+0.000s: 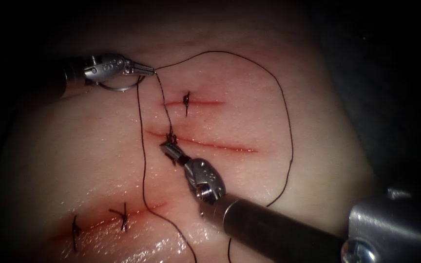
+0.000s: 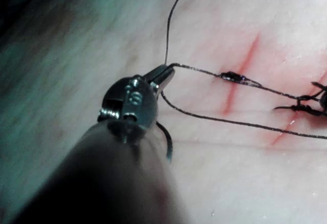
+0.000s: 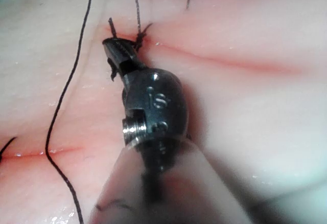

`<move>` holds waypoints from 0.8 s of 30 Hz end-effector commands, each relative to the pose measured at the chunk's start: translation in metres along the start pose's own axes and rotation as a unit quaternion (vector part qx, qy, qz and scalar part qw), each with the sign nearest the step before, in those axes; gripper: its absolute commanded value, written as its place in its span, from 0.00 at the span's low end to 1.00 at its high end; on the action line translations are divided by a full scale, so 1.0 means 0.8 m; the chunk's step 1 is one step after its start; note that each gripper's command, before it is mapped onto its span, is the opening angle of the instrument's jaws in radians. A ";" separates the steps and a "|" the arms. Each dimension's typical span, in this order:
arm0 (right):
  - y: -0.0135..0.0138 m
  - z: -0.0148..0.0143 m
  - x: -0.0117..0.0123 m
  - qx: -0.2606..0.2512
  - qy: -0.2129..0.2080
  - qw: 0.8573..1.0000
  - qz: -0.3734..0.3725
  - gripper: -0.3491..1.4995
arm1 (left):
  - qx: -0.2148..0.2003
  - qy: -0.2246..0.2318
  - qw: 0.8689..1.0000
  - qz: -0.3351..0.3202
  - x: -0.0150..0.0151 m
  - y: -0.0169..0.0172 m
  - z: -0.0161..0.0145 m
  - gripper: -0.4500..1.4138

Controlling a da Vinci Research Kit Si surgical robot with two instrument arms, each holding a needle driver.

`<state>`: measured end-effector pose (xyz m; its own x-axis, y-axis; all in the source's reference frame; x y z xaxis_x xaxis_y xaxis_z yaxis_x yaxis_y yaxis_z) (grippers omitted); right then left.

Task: Wound Closure

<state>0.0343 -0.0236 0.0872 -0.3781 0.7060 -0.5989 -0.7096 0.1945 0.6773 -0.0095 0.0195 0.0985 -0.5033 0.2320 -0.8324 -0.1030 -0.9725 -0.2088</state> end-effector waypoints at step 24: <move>0.0010 -0.0008 -0.0029 0.013 0.000 1.000 -0.026 0.00 | 0.083 -0.002 0.996 -0.025 -0.0013 -0.0097 0.0009 0.00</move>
<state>0.0334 -0.0255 0.0884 -0.3385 0.6951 -0.6342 -0.7131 0.2503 0.6549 -0.0083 0.0264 0.1012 -0.5096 0.2850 -0.8118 -0.2778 -0.9475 -0.1582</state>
